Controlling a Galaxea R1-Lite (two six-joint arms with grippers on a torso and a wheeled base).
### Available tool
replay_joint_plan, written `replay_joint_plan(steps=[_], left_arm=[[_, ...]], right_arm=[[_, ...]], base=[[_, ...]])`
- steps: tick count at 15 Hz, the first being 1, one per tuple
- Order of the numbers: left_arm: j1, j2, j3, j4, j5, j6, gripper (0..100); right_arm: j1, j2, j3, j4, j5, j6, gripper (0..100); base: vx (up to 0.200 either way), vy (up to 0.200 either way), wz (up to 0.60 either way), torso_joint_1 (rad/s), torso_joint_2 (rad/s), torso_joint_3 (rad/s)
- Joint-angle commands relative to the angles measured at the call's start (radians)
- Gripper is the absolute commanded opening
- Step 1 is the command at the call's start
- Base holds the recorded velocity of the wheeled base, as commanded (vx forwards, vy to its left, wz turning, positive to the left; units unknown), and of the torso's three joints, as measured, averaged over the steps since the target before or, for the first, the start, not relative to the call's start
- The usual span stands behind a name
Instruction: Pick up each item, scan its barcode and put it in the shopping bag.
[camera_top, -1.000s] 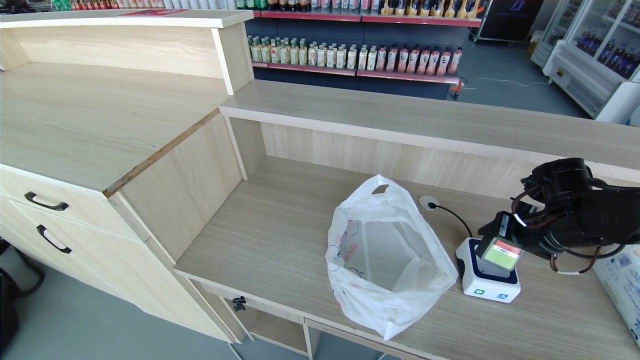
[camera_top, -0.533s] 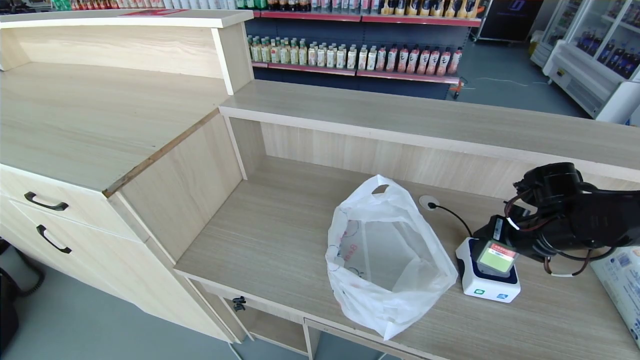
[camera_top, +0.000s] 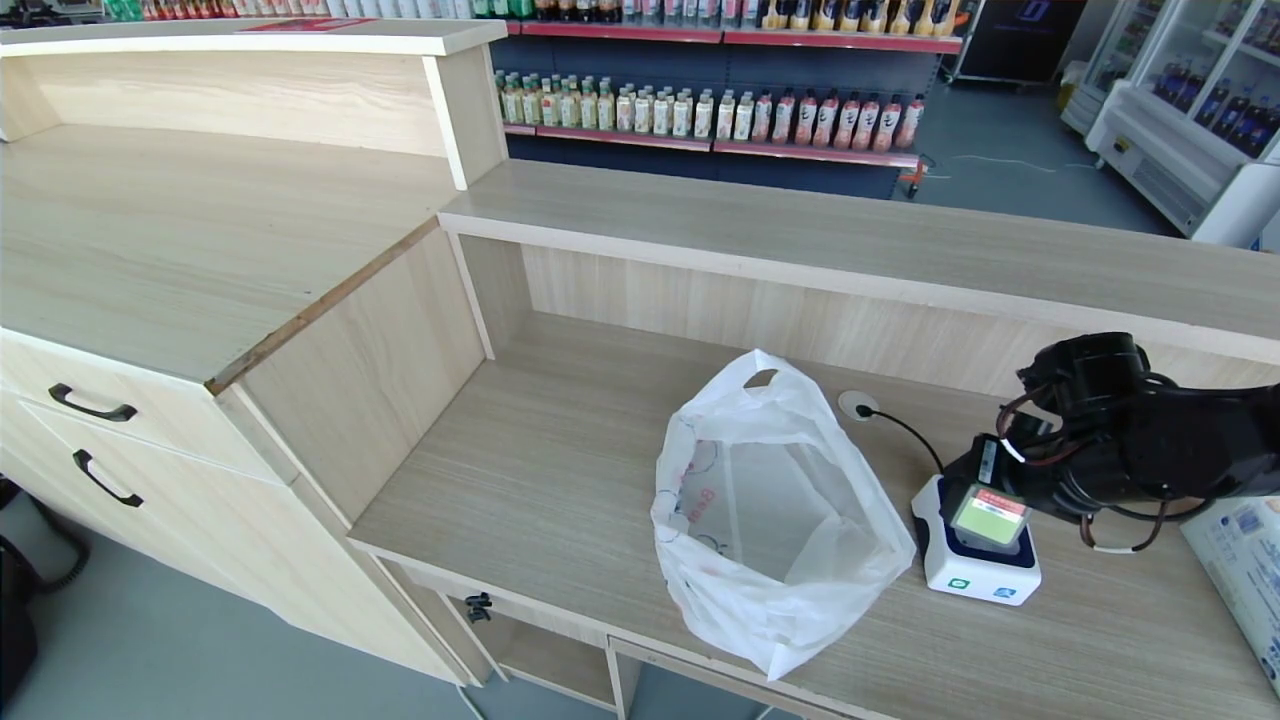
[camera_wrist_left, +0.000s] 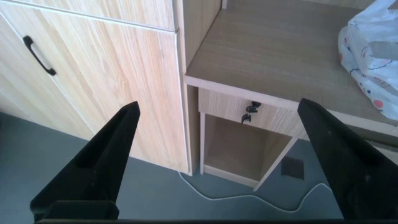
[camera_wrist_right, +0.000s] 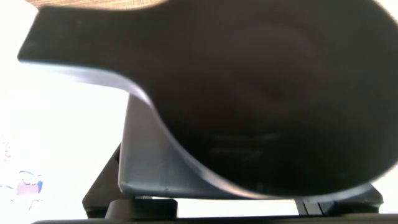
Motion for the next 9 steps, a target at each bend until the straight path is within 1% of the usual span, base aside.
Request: replay_joint_plan(steps=[1,6,9], left_arm=[[0.0,0.0,0.0,0.001,0.0,0.0,100],[0.0,0.0,0.0,0.001,0.001,0.0,100],[0.0,0.0,0.0,0.0,0.0,0.0,100]], right_arm=[[0.0,0.014,0.0,-0.006,0.0,-0.009,0],[0.019,0.015,0.007,-0.006,0.0,-0.015,0],[0.026,-0.061,0.0,-0.009,0.006,-0.044,0]], base=[[0.0,0.0,0.0,0.0,0.0,0.0],[0.0,0.0,0.0,0.0,0.0,0.0],[0.0,0.0,0.0,0.0,0.0,0.0]])
